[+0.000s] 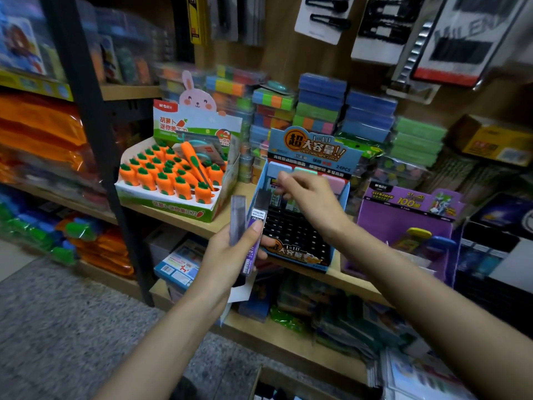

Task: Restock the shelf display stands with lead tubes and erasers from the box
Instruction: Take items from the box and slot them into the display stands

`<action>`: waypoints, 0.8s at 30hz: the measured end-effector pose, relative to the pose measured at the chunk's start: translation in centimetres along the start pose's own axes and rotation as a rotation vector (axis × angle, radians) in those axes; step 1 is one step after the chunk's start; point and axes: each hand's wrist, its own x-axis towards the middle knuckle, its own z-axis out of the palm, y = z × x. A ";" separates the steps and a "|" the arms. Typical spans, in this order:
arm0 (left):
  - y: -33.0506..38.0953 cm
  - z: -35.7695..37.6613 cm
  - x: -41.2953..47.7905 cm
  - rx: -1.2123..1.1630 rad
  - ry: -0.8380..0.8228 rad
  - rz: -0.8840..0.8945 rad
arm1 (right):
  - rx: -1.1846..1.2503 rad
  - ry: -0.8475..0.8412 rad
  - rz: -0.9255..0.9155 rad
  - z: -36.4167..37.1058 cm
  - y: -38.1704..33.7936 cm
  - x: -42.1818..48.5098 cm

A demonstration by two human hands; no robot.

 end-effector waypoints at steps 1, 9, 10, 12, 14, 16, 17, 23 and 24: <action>0.0 0.4 -0.1 -0.008 -0.017 -0.010 | 0.171 -0.061 0.103 0.0 -0.3 -1.4; 0.0 4.9 -0.8 0.012 -0.174 -0.031 | 0.540 0.097 0.284 -4.7 0.3 -7.5; 0.0 5.6 -0.8 0.012 -0.166 -0.033 | 0.536 0.145 0.272 -5.9 0.6 -8.0; -0.1 7.1 -0.8 0.011 -0.174 -0.037 | 0.515 0.235 0.236 -8.9 1.5 -9.1; -0.2 8.5 -0.8 0.026 -0.227 -0.038 | 0.478 0.329 0.208 -12.2 2.6 -10.4; -0.5 9.9 -1.0 0.061 -0.286 -0.006 | 0.420 0.416 0.190 -15.8 4.1 -12.0; -0.6 10.5 -1.0 0.082 -0.316 0.015 | 0.372 0.456 0.185 -17.5 5.0 -12.7; -1.7 14.3 -1.4 0.102 -0.415 -0.055 | -0.031 0.674 0.174 -25.9 11.0 -16.1; -1.9 14.9 -1.5 0.073 -0.423 -0.076 | -0.102 0.674 0.171 -26.7 11.8 -16.3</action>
